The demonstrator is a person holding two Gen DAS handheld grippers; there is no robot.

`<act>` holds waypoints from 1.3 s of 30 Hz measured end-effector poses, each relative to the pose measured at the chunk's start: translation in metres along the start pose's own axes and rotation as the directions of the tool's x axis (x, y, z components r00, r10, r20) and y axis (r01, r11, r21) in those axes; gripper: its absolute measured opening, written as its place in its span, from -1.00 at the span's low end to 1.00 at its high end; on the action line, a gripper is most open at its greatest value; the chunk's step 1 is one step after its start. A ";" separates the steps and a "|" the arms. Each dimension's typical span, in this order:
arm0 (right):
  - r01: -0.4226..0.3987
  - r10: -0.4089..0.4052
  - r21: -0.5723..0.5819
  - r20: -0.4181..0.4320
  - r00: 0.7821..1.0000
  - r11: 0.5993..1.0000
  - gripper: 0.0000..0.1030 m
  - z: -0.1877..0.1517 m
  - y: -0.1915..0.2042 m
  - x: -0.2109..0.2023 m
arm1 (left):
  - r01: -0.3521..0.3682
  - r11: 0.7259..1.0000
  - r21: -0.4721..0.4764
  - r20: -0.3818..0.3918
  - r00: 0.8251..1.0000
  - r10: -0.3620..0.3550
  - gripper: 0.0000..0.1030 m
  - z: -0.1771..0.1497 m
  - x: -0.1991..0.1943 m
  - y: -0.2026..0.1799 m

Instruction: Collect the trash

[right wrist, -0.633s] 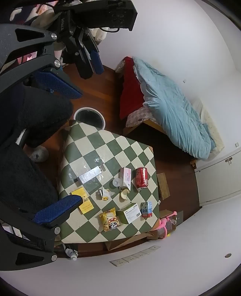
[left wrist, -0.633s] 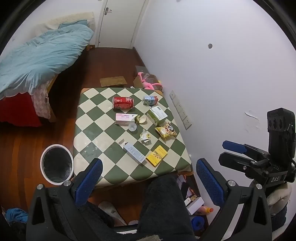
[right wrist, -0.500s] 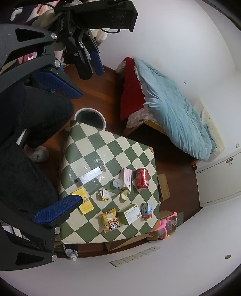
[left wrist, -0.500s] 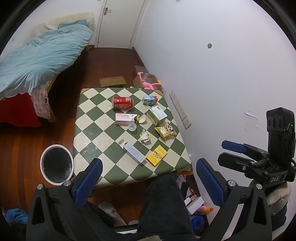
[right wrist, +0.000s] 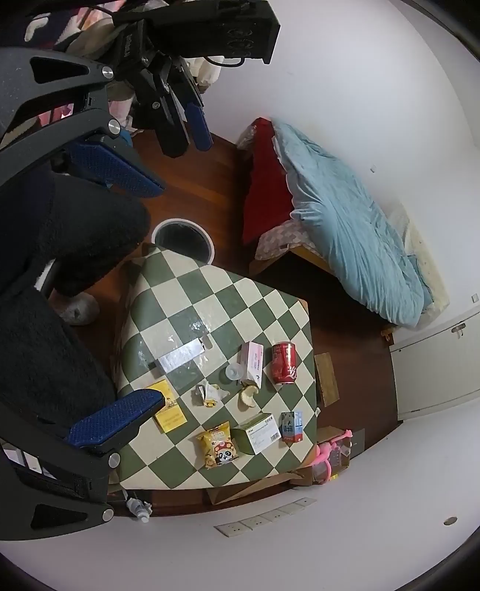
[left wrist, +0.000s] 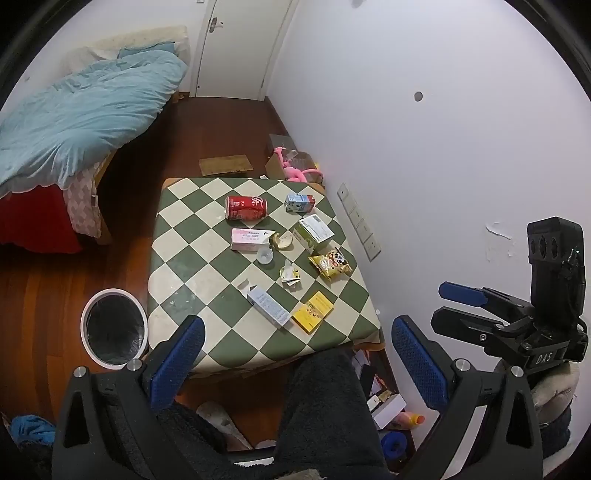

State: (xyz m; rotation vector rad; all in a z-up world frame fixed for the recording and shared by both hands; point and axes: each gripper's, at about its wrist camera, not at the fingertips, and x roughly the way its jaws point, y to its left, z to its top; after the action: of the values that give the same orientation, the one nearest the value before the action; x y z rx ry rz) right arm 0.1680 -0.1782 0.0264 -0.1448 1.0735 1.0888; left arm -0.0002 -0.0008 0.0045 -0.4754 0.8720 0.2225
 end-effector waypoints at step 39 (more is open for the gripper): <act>-0.011 0.011 -0.017 -0.010 1.000 1.000 1.00 0.005 0.014 0.012 | 0.014 1.000 -0.015 0.010 1.000 -0.014 1.00 -0.001 -0.004 0.006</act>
State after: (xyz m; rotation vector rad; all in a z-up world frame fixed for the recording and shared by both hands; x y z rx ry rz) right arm 0.1604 -0.1602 0.0250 -0.1581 1.0754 1.1081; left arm -0.0055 0.0044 0.0054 -0.4936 0.8581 0.2182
